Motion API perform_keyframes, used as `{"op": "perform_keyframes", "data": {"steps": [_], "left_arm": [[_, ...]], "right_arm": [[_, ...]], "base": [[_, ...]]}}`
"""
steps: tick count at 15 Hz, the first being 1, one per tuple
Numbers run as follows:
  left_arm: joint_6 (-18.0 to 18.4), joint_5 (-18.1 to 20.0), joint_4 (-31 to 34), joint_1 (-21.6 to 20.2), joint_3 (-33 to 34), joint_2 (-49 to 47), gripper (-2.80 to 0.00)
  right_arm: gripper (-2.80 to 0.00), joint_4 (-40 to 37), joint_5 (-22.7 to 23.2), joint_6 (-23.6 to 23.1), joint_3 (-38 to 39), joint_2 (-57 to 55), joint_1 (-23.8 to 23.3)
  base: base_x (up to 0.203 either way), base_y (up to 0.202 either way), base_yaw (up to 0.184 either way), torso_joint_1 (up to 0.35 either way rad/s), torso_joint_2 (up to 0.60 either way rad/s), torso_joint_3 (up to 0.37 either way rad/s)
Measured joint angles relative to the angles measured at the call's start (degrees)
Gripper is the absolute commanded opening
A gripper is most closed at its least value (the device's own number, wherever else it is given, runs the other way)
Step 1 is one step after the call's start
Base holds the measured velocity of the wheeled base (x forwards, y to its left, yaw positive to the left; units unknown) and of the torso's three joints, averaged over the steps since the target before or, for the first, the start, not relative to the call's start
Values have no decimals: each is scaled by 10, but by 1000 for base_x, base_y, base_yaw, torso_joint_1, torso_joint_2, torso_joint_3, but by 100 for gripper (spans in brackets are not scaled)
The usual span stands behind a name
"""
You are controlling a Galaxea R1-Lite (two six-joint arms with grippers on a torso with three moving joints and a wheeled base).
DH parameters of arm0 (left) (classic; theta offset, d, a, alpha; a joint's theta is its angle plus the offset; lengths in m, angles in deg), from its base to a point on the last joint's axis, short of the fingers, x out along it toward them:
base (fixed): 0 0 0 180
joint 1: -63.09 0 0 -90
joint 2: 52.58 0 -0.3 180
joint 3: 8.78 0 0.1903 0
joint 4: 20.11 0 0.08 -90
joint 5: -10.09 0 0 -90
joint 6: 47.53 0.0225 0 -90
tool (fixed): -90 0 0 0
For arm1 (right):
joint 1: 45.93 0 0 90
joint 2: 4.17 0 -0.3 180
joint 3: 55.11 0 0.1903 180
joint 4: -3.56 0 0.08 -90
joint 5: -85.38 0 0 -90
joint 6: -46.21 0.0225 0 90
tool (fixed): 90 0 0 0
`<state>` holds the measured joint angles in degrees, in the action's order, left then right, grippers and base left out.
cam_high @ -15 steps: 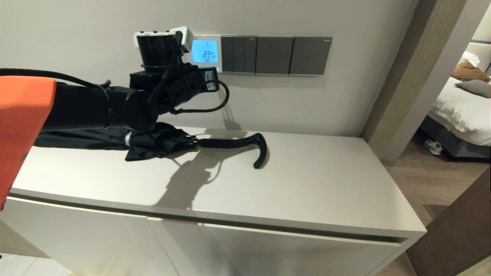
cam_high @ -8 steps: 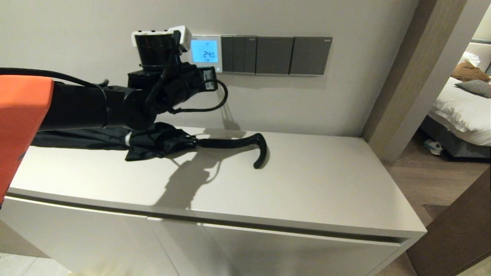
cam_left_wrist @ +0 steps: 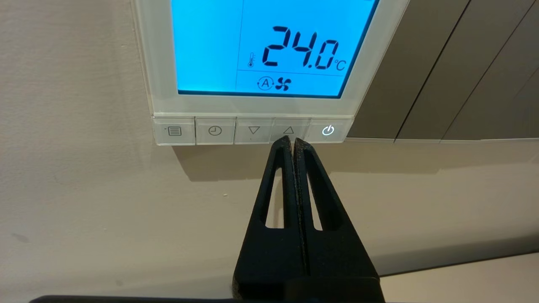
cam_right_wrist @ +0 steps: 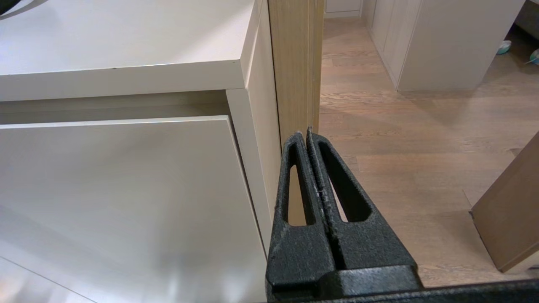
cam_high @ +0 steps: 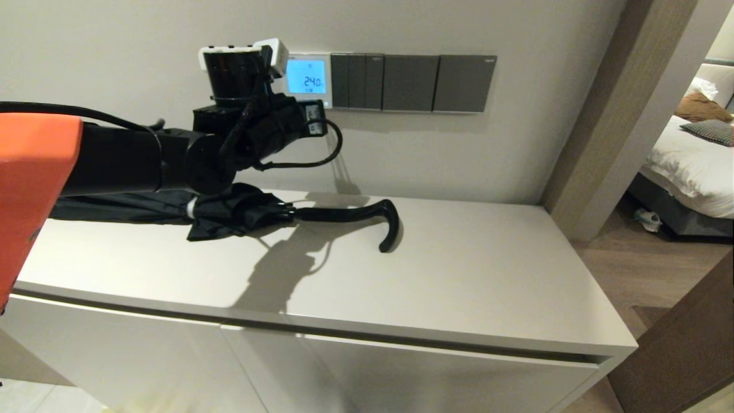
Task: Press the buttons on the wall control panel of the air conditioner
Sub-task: Press the temperature increase button, then turn off the central air conditioner
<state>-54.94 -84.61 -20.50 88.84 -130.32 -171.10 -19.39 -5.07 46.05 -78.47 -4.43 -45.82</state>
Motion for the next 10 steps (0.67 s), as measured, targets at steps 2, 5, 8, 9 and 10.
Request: {"op": "perform_keyframes", "data": {"steps": [2, 5, 8, 9, 10], "left_arm": [[0, 0, -1, 0, 7, 4, -280], [2, 0, -18, 2, 38, 24, -280], [4, 0, -41, 2, 84, 63, -280], [4, 0, -42, 2, 98, 81, -280], [5, 1, -42, 2, 111, 98, -280]], "right_arm": [[-280, 0, 0, 0, 0, 0, 0], [-280, 0, 0, 0, 0, 0, 0], [-280, 0, 0, 0, 0, 0, 1], [-280, 0, 0, 0, 0, 0, 1], [-280, 0, 0, 0, 0, 0, 1]], "base": [[0, 0, 0, 0, 0, 0], [0, 0, 0, 0, 0, 0], [0, 0, 0, 0, 0, 0], [0, 0, 0, 0, 0, 0], [0, 0, 0, 0, 0, 0]]}}
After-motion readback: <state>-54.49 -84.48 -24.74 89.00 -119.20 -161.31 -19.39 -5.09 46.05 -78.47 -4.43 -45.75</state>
